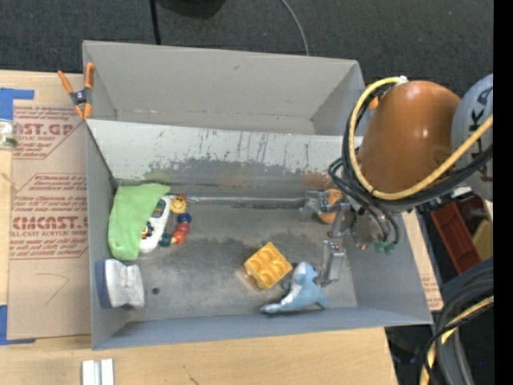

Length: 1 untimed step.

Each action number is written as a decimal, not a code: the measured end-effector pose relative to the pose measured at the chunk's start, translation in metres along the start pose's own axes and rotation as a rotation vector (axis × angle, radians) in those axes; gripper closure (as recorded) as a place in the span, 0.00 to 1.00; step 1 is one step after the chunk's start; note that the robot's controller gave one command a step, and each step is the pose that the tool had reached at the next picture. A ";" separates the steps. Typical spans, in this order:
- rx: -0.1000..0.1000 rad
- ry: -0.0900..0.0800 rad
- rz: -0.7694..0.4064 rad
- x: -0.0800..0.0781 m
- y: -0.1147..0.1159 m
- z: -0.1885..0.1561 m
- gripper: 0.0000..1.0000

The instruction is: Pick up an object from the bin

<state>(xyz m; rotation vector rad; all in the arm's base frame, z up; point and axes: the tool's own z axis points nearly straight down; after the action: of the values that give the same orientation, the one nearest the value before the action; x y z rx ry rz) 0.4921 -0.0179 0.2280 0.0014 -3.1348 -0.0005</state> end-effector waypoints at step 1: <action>0.000 -0.008 0.000 -0.001 0.000 -0.004 0.00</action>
Offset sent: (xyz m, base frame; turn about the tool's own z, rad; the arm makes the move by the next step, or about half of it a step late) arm -0.0013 0.0198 -0.1037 -0.1557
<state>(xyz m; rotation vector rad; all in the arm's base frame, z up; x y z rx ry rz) 0.4934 -0.0179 0.2325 0.0015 -3.1430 0.0000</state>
